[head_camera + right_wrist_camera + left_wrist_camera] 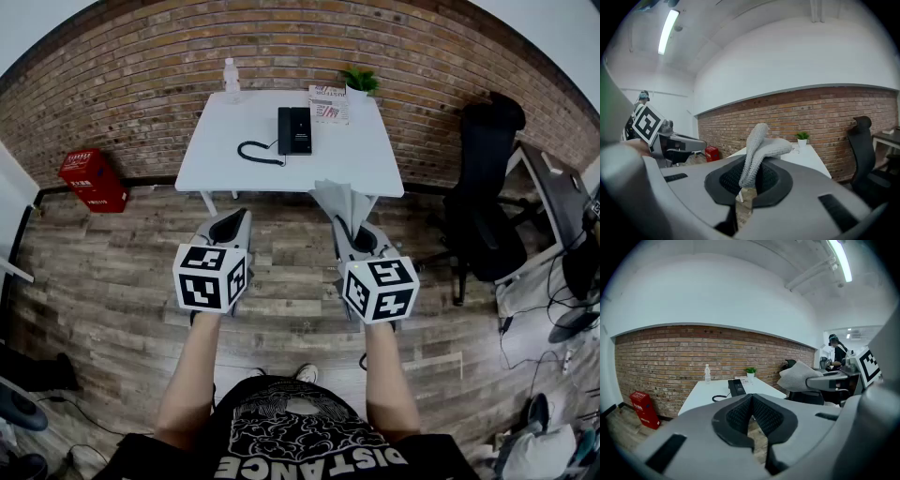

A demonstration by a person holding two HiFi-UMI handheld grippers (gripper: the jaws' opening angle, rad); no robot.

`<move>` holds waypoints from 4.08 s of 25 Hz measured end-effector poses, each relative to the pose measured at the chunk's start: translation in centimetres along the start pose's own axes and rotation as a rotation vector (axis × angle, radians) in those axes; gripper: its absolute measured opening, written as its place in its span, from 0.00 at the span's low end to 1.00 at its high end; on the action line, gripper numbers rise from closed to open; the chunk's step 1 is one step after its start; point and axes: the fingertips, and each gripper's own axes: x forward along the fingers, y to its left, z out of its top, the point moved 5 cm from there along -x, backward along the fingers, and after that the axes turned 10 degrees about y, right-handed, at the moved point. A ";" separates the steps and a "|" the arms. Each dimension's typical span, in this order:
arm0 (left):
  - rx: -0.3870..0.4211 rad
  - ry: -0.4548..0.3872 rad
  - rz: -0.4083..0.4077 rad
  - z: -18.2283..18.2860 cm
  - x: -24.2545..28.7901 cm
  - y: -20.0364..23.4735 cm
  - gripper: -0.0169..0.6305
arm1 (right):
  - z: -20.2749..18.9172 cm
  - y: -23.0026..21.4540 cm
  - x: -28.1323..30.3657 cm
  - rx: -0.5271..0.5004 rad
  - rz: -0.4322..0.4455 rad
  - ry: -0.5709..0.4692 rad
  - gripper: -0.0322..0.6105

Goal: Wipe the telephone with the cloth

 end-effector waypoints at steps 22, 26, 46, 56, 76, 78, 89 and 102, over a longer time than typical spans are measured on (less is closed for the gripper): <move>0.018 0.024 0.049 1.4 4.3 -4.4 0.03 | -1.1 -6.4 0.2 0.009 0.081 -0.003 0.07; 0.013 0.031 0.046 1.6 6.1 -3.2 0.03 | -0.8 -6.6 2.1 -0.005 0.091 0.011 0.07; 0.023 0.072 -0.076 7.6 19.5 9.9 0.03 | 5.0 -8.8 18.4 0.033 -0.015 0.102 0.07; 0.019 0.080 -0.146 9.6 24.0 16.3 0.03 | 7.8 -7.9 25.0 0.040 -0.074 0.132 0.07; -0.004 0.117 -0.157 8.1 27.6 21.7 0.03 | 10.1 -8.0 32.2 -0.012 -0.079 0.134 0.07; -0.006 0.120 -0.149 8.0 28.2 21.8 0.03 | 10.1 -8.6 33.1 -0.017 -0.071 0.133 0.07; -0.052 0.146 -0.103 9.7 34.2 22.4 0.03 | 11.9 -13.5 39.9 -0.070 0.001 0.177 0.07; -0.116 0.192 -0.055 9.8 39.3 24.0 0.03 | 13.2 -17.1 48.7 -0.112 0.080 0.227 0.07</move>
